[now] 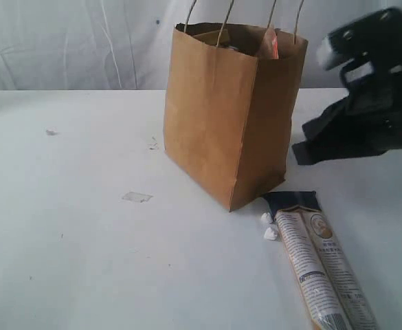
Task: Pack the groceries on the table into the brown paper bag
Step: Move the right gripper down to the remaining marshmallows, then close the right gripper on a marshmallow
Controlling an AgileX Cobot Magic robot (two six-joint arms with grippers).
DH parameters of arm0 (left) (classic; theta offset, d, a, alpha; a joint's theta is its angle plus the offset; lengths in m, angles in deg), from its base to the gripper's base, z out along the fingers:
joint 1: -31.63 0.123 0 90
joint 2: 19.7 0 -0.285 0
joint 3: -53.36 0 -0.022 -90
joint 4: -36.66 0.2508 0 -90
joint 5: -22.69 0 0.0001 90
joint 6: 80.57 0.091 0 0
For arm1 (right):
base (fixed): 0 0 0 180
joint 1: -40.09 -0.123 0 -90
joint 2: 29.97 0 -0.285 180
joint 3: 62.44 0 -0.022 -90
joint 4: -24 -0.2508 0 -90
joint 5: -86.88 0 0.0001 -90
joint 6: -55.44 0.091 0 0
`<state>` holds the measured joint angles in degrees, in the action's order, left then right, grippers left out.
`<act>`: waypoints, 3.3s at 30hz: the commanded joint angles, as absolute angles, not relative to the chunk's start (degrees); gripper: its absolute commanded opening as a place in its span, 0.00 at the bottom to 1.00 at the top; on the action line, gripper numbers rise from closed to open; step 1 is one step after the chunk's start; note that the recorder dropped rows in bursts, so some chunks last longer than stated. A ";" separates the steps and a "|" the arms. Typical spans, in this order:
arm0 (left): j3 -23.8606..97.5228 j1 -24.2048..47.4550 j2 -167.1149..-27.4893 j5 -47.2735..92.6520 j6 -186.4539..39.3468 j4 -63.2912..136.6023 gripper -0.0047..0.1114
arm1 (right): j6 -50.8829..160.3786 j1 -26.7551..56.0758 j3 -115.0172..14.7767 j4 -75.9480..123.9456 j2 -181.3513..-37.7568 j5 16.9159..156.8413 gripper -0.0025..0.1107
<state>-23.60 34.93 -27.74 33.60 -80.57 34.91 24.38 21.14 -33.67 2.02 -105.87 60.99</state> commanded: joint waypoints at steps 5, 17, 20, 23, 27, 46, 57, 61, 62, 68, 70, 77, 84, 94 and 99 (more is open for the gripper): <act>-23.86 34.94 -27.49 33.38 -80.57 34.58 0.04 | 36.41 21.14 -44.04 8.63 -126.30 43.18 0.02; -23.86 34.94 -27.49 33.38 -80.57 34.58 0.04 | 30.19 19.85 -43.81 2.85 -137.04 42.96 0.02; -23.86 34.94 -27.49 33.38 -80.57 34.58 0.04 | 30.19 19.85 -43.81 3.08 -139.94 43.17 0.02; -23.86 34.94 -27.49 33.38 -80.57 34.58 0.04 | 32.34 19.85 -43.81 7.80 -141.22 43.26 0.02; -23.86 34.94 -27.49 33.38 -80.57 34.58 0.04 | 50.39 20.17 -43.81 27.01 -141.91 43.70 0.02; -23.86 34.94 -27.49 33.38 -80.57 34.58 0.04 | 56.81 20.17 -43.81 26.35 -133.09 47.89 0.02; -23.86 34.94 -27.49 33.38 -80.57 34.58 0.04 | 57.41 16.23 -22.87 20.90 -117.71 85.75 0.02; -23.86 34.94 -27.49 33.38 -80.57 34.58 0.04 | 58.89 14.38 -19.86 20.92 -116.03 88.34 0.02; -23.86 34.94 -27.49 33.38 -80.57 34.58 0.04 | 58.89 13.92 -19.86 20.92 -116.03 87.53 0.02; -23.86 34.94 -27.49 33.38 -80.57 34.58 0.04 | 58.20 12.68 -19.86 21.02 -117.34 88.64 0.13; -23.86 34.94 -27.49 33.38 -80.57 34.58 0.04 | 58.07 12.68 -19.86 21.02 -118.58 88.64 0.24; -23.86 34.94 -27.49 33.38 -80.57 34.58 0.04 | 57.03 12.68 -19.98 21.23 -124.70 93.82 0.42; -23.86 34.94 -27.49 33.38 -80.57 34.58 0.04 | 55.44 12.68 -21.41 21.23 -131.73 96.44 0.42; -23.86 34.94 -27.49 33.38 -80.57 34.58 0.04 | 55.44 12.68 -24.77 21.23 -137.13 92.46 0.42; -23.86 34.94 -27.49 33.38 -80.57 34.58 0.04 | 55.44 12.68 -25.33 21.23 -138.40 91.71 0.42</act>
<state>-23.60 34.93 -27.74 33.60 -80.57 34.91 56.13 12.71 -25.04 21.11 -137.78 91.84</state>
